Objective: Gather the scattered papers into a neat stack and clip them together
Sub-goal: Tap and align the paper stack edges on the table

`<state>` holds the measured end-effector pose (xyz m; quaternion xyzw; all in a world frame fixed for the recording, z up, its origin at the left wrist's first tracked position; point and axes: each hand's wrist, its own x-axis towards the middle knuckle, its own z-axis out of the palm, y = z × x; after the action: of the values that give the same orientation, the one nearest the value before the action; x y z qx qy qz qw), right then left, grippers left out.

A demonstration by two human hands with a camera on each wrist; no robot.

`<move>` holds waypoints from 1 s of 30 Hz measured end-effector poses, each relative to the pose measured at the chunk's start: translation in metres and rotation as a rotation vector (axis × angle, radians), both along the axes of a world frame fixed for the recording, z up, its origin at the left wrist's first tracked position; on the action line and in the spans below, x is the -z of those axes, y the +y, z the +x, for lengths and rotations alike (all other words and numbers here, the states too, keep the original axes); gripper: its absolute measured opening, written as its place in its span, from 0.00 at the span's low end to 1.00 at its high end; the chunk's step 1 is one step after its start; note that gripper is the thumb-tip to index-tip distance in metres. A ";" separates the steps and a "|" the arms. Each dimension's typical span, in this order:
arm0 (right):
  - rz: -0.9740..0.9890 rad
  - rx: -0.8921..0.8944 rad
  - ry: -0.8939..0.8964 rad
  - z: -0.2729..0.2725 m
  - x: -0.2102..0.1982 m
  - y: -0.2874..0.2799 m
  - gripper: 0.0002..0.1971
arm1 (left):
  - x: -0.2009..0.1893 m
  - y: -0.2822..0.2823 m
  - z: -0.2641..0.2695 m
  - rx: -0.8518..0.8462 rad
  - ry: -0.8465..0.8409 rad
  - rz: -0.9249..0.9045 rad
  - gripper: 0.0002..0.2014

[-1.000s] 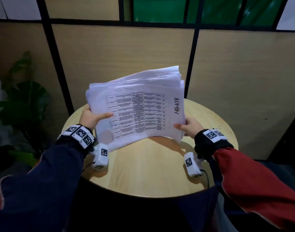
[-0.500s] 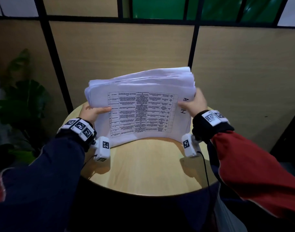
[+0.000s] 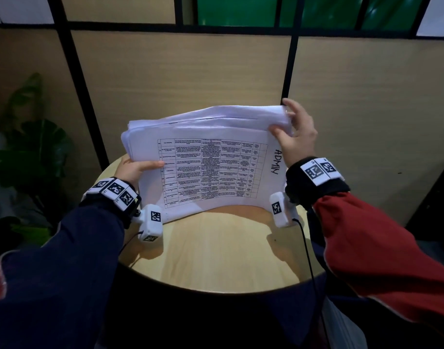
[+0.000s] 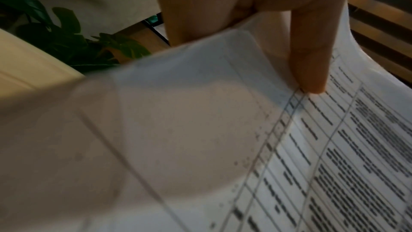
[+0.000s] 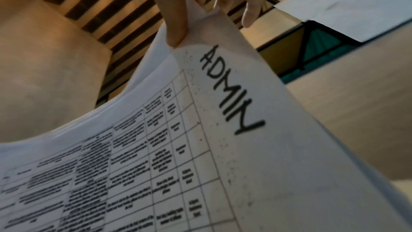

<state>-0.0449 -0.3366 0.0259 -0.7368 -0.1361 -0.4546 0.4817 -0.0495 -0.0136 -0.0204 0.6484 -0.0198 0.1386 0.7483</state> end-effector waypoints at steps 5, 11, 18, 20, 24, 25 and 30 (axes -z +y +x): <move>0.193 -0.162 0.215 0.010 0.014 -0.010 0.03 | -0.001 0.006 0.001 0.040 0.023 0.042 0.19; 0.137 -0.178 0.439 0.013 0.030 -0.018 0.43 | 0.003 0.009 -0.001 0.055 0.014 0.052 0.12; 0.221 -0.399 0.550 0.018 0.050 -0.016 0.53 | 0.000 0.010 -0.012 0.156 0.021 0.026 0.35; 0.163 -0.299 0.558 0.019 0.045 -0.015 0.36 | -0.001 0.009 -0.012 0.131 0.021 0.042 0.34; 0.190 -0.123 0.481 0.020 0.036 -0.007 0.12 | -0.022 -0.010 -0.015 -0.063 -0.053 0.155 0.10; 0.201 -0.116 0.428 0.019 0.031 -0.003 0.15 | -0.028 -0.019 -0.016 -0.117 -0.102 0.202 0.09; 0.314 -0.023 0.246 0.007 0.012 0.010 0.18 | -0.044 -0.042 -0.021 -0.290 -0.283 0.170 0.09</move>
<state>-0.0380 -0.3268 0.0136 -0.7009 -0.0119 -0.3711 0.6090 -0.0705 -0.0555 0.0235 0.6793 -0.0425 0.3323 0.6529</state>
